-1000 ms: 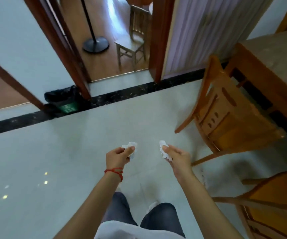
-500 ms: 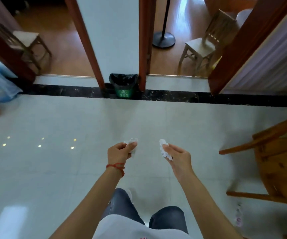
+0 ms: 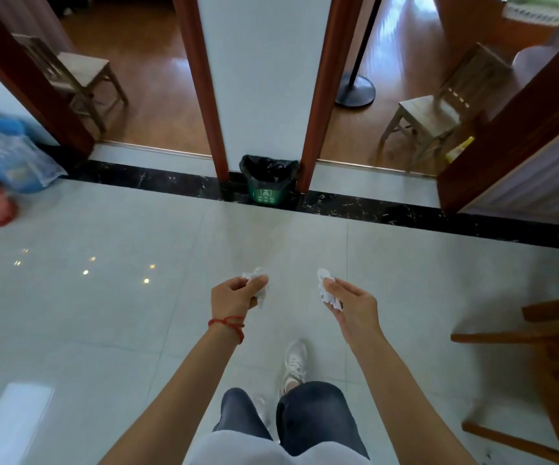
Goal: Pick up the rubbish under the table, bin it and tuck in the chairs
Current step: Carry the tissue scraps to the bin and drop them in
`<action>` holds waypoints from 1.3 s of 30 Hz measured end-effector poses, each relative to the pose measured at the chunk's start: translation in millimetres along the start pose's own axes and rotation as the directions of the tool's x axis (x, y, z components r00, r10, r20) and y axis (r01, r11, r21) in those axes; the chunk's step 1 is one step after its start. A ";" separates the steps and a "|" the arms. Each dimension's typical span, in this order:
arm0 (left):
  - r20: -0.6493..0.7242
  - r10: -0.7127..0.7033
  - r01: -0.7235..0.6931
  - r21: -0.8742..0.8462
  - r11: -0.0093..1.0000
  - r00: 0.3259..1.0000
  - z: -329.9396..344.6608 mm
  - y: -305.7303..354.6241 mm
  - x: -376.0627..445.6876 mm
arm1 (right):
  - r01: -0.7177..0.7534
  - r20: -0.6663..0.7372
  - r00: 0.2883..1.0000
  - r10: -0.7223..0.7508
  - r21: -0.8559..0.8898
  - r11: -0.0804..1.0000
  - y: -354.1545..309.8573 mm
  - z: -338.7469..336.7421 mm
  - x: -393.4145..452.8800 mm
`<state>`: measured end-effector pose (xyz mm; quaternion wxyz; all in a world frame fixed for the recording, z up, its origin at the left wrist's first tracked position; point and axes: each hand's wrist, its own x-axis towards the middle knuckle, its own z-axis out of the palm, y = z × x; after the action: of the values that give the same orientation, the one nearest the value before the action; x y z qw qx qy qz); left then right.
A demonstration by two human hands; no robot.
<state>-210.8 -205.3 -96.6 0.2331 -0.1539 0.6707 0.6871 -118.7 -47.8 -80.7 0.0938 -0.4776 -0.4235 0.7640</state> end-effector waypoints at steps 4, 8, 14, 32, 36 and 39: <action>-0.006 0.001 -0.001 -0.001 1.000 1.000 23.9 20.7 44.3 | 0.008 0.014 1.000 -0.008 0.026 1.000 -32.5 20.6 45.0; -0.038 0.027 -0.027 0.011 1.000 0.999 56.6 49.0 97.6 | -0.003 0.023 1.000 0.002 0.042 0.999 -71.4 42.3 102.3; -0.090 0.036 -0.037 -0.008 0.999 0.995 112.2 102.0 166.2 | 0.003 0.066 0.998 -0.004 0.017 1.000 -137.5 73.8 175.1; -0.117 -0.051 0.060 0.081 0.995 0.992 155.9 193.1 376.0 | -0.037 0.027 0.999 0.037 -0.021 0.999 -226.5 202.8 350.5; -0.103 -0.086 0.094 0.083 0.992 0.991 155.6 206.7 429.9 | -0.079 -0.048 0.996 0.077 -0.039 0.996 -230.0 233.9 390.3; -0.098 -0.116 0.127 0.107 0.986 0.988 158.2 208.6 467.2 | -0.111 -0.090 0.990 0.107 -0.036 0.993 -227.5 254.5 420.0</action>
<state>-699.0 6.8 -155.9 0.2520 -0.2125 0.7078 0.6248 -605.0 182.3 -139.2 0.0607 -0.5350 -0.4077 0.7375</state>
